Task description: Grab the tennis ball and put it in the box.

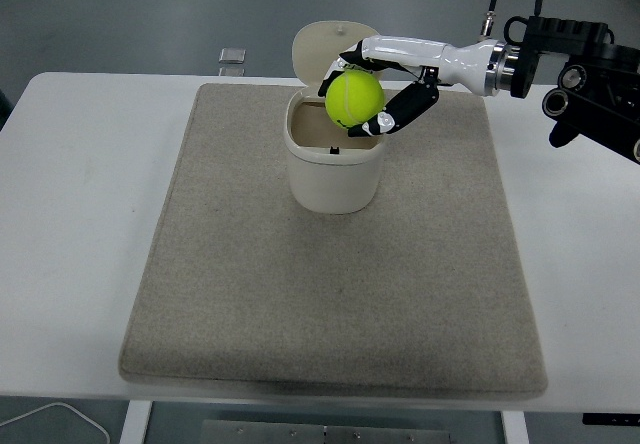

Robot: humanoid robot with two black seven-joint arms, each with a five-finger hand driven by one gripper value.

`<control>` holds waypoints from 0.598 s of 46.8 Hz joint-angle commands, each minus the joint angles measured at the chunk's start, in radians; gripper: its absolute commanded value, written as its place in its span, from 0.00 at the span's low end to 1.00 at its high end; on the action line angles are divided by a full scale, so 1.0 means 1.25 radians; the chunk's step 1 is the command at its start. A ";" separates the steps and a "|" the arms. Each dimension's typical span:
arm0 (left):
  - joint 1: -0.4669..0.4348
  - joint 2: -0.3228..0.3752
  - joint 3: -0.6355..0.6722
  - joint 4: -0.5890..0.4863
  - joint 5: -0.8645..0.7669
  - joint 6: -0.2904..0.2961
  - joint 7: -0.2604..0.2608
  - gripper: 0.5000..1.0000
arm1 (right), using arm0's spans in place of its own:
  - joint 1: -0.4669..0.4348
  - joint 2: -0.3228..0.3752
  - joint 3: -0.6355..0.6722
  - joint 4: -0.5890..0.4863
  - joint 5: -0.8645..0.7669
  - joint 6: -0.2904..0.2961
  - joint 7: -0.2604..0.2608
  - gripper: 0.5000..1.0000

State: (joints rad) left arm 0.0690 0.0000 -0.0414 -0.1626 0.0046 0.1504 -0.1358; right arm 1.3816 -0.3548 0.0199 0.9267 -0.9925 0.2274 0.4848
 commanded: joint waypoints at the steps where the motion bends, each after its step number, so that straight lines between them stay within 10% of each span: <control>1: 0.000 0.000 0.000 0.000 0.000 0.000 0.001 0.99 | -0.002 0.002 0.000 -0.003 0.000 0.001 0.000 0.45; 28: 0.000 0.000 0.000 0.000 0.000 0.000 0.001 0.99 | -0.002 0.003 -0.005 -0.003 0.000 0.003 0.002 0.72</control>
State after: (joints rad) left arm 0.0689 0.0000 -0.0414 -0.1625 0.0046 0.1504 -0.1356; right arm 1.3791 -0.3520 0.0154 0.9233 -0.9926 0.2315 0.4878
